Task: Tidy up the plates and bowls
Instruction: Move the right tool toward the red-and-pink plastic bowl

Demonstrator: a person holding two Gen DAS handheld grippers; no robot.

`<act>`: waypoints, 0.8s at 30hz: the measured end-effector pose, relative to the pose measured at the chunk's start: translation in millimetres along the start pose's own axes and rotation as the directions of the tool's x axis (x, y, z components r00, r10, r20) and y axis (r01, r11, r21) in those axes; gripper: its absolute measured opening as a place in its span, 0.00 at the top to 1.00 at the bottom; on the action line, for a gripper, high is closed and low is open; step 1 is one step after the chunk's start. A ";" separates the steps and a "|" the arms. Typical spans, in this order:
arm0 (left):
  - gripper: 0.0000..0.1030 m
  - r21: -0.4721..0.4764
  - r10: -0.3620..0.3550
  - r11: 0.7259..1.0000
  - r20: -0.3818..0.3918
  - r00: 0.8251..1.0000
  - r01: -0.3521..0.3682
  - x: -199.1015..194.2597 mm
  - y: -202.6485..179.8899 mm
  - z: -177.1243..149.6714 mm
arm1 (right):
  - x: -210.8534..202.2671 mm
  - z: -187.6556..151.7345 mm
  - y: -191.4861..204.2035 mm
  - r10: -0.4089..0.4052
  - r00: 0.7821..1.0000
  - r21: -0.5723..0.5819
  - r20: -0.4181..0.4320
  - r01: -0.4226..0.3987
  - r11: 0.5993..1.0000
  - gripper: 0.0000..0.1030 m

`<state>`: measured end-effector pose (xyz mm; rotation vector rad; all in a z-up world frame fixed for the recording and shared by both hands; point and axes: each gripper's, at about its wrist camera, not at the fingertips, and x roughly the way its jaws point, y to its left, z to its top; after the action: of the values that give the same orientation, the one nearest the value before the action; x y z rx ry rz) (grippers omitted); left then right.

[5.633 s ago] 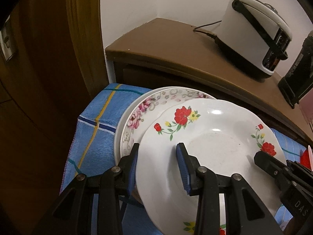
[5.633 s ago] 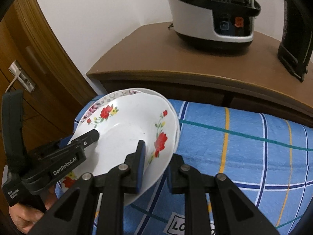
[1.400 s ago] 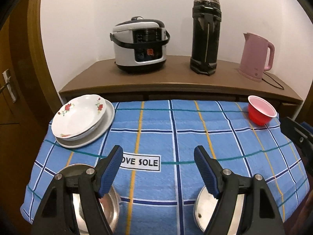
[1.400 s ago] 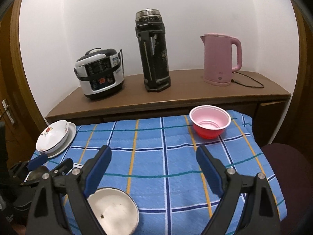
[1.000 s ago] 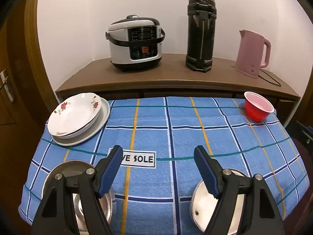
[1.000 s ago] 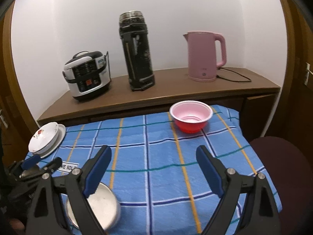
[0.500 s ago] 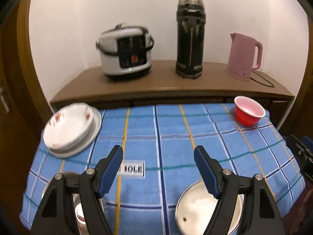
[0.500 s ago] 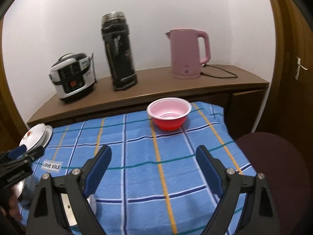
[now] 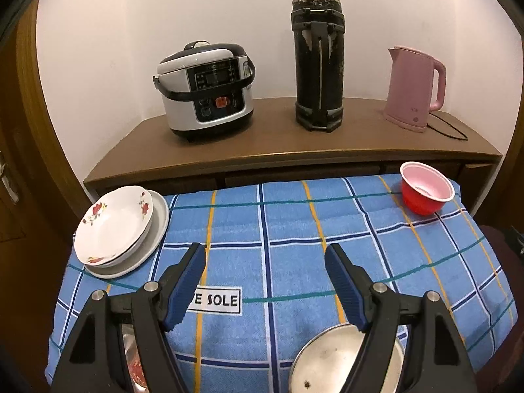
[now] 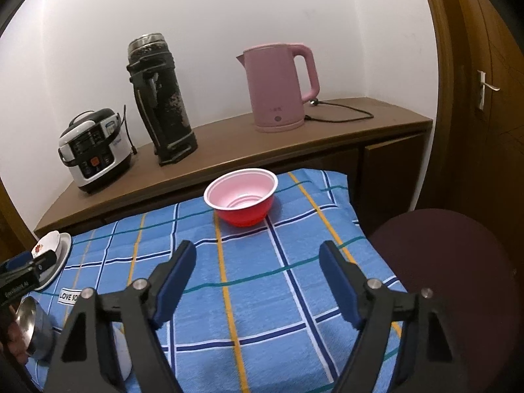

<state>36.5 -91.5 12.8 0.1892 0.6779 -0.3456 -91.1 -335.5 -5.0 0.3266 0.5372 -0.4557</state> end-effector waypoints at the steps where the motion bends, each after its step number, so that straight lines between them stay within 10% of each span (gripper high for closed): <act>1: 0.25 0.004 -0.011 1.000 -0.006 1.000 0.011 0.7 -2.0 3.9 | 1.9 1.4 -0.7 0.002 1.000 -0.003 -0.003 -0.002 1.000 0.23; 14: 0.25 0.163 -0.119 0.979 -0.056 0.991 0.126 41.1 -90.1 81.9 | 59.3 50.3 -39.6 -0.002 0.999 0.130 -0.040 0.008 0.991 0.31; 24: 0.25 0.097 -0.272 0.946 -0.287 0.918 0.310 135.8 -172.7 101.9 | 135.8 62.5 -54.3 0.037 0.989 0.226 -0.140 -0.004 0.974 0.44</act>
<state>129.8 -314.2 -6.6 0.2733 0.9573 -0.6649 11.7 -451.9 -39.4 0.5858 0.6233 -0.4760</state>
